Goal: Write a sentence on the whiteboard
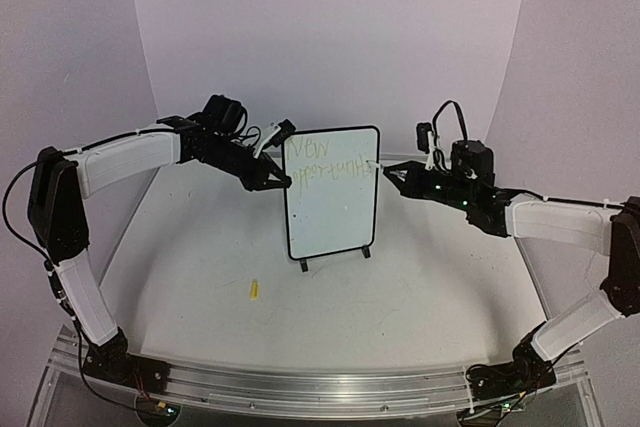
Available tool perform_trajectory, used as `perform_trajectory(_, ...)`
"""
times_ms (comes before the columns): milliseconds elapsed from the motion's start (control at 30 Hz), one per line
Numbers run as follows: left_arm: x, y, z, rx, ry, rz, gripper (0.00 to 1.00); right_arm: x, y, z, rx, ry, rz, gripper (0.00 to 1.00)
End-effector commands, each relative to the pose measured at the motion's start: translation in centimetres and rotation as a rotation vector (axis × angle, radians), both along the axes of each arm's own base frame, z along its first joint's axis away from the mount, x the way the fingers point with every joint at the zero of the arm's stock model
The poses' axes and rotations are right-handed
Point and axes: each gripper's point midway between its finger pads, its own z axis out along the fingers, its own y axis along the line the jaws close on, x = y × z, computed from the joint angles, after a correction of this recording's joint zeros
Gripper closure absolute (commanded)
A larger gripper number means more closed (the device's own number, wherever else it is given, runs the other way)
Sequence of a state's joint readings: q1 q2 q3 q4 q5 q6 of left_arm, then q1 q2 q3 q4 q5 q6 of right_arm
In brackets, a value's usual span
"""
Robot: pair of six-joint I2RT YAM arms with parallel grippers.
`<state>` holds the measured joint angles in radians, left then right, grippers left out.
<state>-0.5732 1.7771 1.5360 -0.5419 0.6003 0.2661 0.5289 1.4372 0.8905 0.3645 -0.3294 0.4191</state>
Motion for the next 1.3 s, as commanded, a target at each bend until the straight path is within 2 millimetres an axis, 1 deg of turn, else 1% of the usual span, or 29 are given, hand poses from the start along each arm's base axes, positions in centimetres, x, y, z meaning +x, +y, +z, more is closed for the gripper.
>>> perform_trajectory(0,-0.5,1.5,-1.5,0.099,-0.004,0.025,1.0,0.9,0.4,1.9,0.013,-0.05,-0.016,1.0)
perform_trajectory(267,-0.5,1.4,-1.6,0.102,-0.004,0.025,1.0,1.5,0.2,1.0,-0.001,-0.038,-0.04,1.0)
perform_trajectory(467,-0.5,1.5,-1.6,0.104,-0.006,0.026,1.0,0.3,-0.5,2.5,0.021,-0.075,-0.043,1.0)
perform_trajectory(533,-0.5,1.5,-1.6,0.104,-0.006,0.026,1.0,-0.2,-0.7,2.7,0.028,-0.076,-0.038,1.0)
perform_trajectory(700,-0.5,1.5,-1.7,0.106,-0.005,0.026,1.0,-0.5,-0.7,1.4,0.02,-0.044,-0.031,1.0)
perform_trajectory(933,-0.4,1.5,-1.7,0.107,-0.006,0.029,1.0,0.1,-0.6,-0.1,0.006,-0.011,-0.041,1.0)
perform_trajectory(1267,-0.4,1.5,-1.8,0.108,-0.005,0.029,1.0,0.6,-0.5,-0.8,-0.004,0.005,-0.053,1.0)
